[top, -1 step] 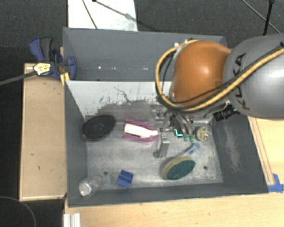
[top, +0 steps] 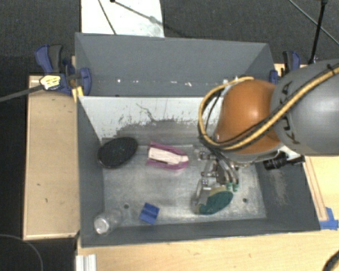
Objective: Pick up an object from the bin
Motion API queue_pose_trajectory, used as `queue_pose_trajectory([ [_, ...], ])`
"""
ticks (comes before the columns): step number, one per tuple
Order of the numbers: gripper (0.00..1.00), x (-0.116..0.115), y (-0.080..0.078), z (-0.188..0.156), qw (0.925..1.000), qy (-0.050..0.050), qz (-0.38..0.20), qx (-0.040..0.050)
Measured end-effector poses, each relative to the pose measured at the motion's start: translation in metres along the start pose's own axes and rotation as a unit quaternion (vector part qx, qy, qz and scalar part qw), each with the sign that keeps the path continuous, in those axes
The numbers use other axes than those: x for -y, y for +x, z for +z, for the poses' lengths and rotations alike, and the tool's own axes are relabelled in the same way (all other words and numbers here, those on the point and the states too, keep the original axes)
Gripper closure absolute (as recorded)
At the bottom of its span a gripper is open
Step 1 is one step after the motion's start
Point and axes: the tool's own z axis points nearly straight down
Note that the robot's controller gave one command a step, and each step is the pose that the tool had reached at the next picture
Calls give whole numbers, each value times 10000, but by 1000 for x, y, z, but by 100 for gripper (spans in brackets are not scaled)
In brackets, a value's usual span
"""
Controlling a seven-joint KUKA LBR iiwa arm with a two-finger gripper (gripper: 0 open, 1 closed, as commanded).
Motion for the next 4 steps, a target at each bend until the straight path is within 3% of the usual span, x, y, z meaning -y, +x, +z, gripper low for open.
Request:
queue_pose_trajectory([
  [1, 0, 11, 13, 16, 9989, -5, -466, 14],
  [2, 0, 9, 3, 13, 10000, -19, 35, 57],
  [4, 0, 9, 28, 23, 10000, -8, -32, 12],
])
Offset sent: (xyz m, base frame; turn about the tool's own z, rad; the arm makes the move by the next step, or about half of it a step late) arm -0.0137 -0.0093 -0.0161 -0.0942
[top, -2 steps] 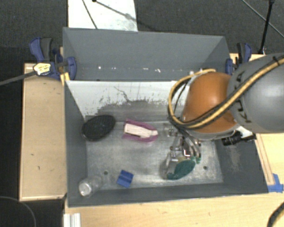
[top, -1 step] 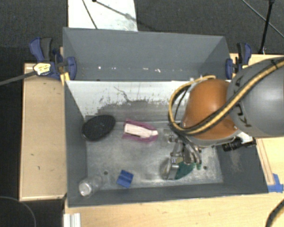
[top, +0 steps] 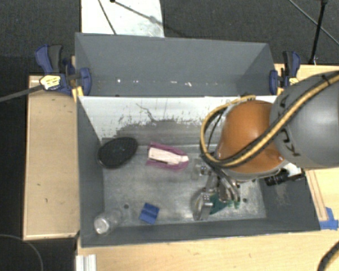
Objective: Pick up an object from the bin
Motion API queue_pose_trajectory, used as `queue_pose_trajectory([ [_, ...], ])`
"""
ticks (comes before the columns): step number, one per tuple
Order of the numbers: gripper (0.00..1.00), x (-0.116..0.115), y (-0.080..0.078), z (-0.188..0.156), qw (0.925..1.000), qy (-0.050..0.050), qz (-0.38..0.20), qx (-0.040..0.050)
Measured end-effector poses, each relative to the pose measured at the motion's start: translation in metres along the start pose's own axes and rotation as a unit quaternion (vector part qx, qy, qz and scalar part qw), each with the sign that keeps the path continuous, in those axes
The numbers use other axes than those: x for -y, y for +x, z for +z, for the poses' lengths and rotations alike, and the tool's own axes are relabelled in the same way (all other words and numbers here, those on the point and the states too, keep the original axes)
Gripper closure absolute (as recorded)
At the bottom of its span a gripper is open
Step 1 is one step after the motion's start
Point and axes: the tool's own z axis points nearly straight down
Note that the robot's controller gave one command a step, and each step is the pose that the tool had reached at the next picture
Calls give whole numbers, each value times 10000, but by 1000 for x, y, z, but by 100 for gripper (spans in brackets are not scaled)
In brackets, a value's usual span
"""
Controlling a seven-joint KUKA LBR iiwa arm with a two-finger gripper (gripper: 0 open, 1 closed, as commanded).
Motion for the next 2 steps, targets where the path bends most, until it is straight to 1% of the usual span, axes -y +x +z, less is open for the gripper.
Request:
queue_pose_trajectory([
  [1, 0, -60, 9, 53, 9999, -13, 153, 4],
  [2, 0, -145, 9, 56, 9987, -25, -515, 31],
])
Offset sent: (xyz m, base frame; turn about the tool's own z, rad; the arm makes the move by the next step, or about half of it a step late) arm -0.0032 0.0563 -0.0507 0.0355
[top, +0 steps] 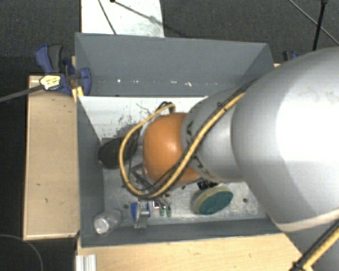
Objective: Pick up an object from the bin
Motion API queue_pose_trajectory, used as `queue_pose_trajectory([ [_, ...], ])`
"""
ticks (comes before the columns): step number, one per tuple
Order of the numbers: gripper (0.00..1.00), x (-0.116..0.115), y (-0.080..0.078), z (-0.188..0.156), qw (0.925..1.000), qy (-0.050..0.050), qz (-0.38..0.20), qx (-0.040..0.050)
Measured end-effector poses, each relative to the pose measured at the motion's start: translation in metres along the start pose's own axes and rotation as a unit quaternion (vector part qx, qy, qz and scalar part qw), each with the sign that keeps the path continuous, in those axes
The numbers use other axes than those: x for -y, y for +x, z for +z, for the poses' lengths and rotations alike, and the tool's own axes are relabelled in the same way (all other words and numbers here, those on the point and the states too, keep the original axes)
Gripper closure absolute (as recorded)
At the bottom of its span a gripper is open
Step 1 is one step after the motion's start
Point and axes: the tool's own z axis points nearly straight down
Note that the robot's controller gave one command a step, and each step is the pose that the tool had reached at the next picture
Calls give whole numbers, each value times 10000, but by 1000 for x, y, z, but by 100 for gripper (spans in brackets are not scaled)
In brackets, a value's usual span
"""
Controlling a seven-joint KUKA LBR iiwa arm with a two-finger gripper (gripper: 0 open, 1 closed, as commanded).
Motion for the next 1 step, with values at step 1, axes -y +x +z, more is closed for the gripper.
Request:
queue_pose_trajectory([
  [1, 100, 4, 0, -1, 10000, 14, 43, -6],
])
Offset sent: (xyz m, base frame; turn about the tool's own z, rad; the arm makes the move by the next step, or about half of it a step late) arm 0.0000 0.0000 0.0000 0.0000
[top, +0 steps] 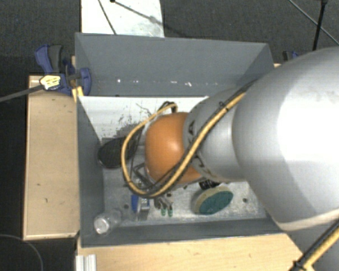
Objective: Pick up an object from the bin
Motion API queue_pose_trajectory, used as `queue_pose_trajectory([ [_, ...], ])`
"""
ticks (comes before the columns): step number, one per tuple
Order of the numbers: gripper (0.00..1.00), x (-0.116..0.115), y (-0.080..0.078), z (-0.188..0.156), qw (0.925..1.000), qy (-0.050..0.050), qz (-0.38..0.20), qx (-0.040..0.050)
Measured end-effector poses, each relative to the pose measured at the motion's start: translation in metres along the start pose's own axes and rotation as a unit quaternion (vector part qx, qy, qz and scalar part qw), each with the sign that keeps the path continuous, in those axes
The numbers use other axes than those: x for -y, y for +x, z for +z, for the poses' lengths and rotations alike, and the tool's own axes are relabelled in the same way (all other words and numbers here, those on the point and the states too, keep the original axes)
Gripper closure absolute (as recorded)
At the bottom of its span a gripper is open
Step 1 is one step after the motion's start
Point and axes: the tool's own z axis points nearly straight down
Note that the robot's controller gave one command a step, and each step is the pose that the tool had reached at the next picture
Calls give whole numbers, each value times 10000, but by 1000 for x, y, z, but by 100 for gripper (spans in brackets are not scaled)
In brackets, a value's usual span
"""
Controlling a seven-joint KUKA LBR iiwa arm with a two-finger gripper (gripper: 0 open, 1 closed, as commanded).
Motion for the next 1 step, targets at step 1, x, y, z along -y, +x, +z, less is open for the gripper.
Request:
queue_pose_trajectory([
  [1, 100, 7, -29, -129, 10000, -8, -71, 40],
])
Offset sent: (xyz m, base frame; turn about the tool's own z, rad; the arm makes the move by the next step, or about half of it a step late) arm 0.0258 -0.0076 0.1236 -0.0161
